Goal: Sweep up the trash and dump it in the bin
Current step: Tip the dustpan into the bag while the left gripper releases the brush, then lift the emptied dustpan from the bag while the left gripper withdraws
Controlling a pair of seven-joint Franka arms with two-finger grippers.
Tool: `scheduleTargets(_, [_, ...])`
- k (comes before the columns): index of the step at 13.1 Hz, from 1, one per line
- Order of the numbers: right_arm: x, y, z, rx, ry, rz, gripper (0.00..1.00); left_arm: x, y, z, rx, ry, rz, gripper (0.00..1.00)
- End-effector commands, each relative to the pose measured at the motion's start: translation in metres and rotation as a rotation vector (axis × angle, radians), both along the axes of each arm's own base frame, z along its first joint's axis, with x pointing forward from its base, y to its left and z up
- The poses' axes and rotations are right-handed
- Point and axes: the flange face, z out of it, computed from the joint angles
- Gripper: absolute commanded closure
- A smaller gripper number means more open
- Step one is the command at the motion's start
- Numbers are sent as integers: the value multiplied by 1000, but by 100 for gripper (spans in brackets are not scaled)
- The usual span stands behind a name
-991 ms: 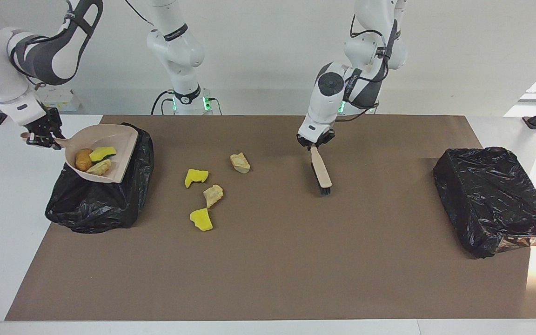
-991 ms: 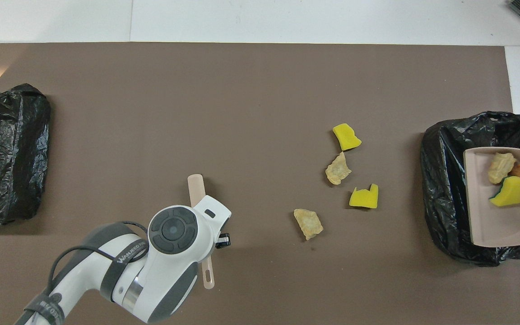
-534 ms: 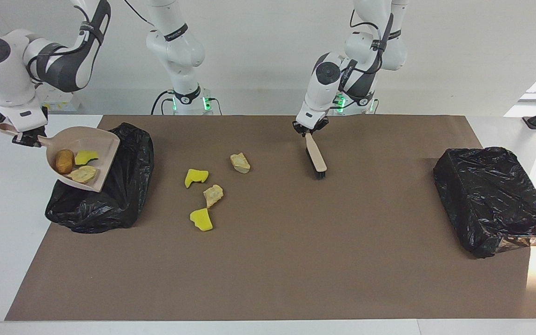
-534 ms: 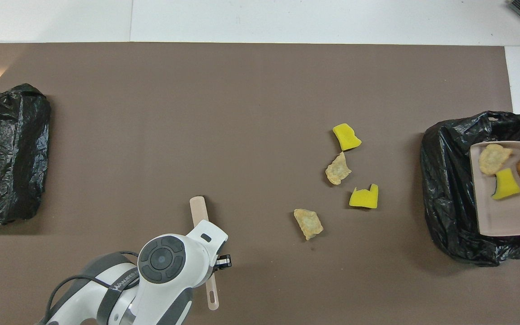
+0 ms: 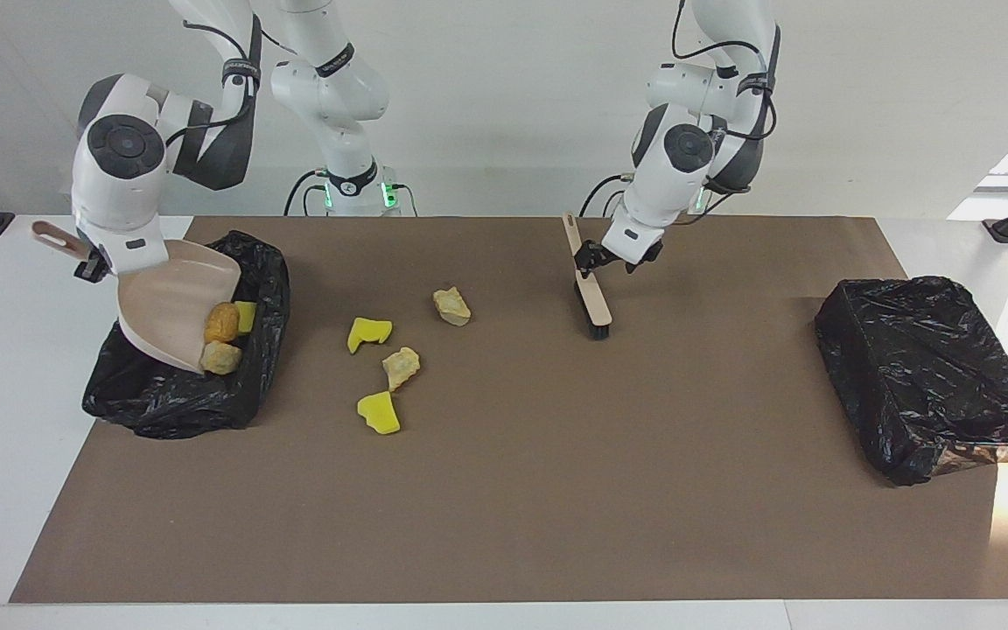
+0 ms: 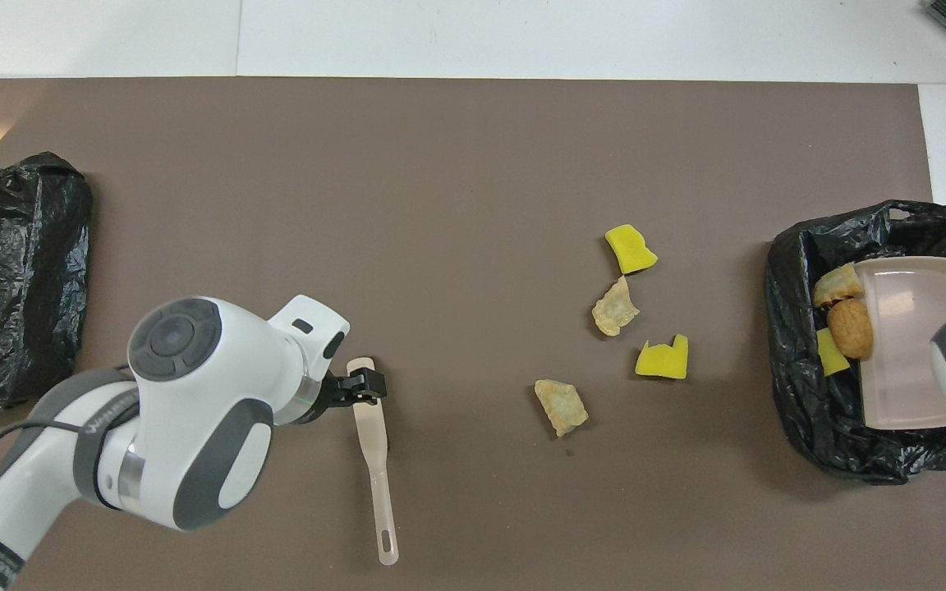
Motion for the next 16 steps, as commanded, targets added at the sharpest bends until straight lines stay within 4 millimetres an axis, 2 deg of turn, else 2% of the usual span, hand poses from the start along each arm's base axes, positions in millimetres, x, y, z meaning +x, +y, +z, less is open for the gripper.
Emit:
scheduleTargets(1, [-9,2,28,-71,-10,-5,100,70,13,15,40,21,-42,0])
scheduleTargets(2, [-8,-5,47,-92,-24,-3,100,90,29,19,43,0,-22,0])
scheduleTargets(4, [-3,-8,70,-93,-42,21,100,116,48,31,54,-53,-56,0])
scheduleTargets(5, [-2,-6,70,-82,-50,16,100,123,60,38,48,-73,-76,0])
scheduleTargets(6, [-1,-3,68,-64,-55,14,100,125,65,46,46,-94,-76,0])
scheduleTargets(8, [3,14,63,12,-98,-21,100,130,68,50,40,-131,-63,0])
scheduleTargets(9, [5,26,60,44,-127,-48,100,136,87,59,38,-164,-29,0])
scheduleTargets(11, [12,36,60,101,-227,-161,100,139,124,82,39,-204,37,0])
scheduleTargets(12, [17,46,58,147,-264,-217,100,142,148,88,44,-210,76,0])
scheduleTargets(14, [22,84,56,197,-320,-281,100,145,191,94,51,-217,148,0])
scheduleTargets(16, [21,120,51,241,-410,-474,100,147,226,94,57,-216,207,0])
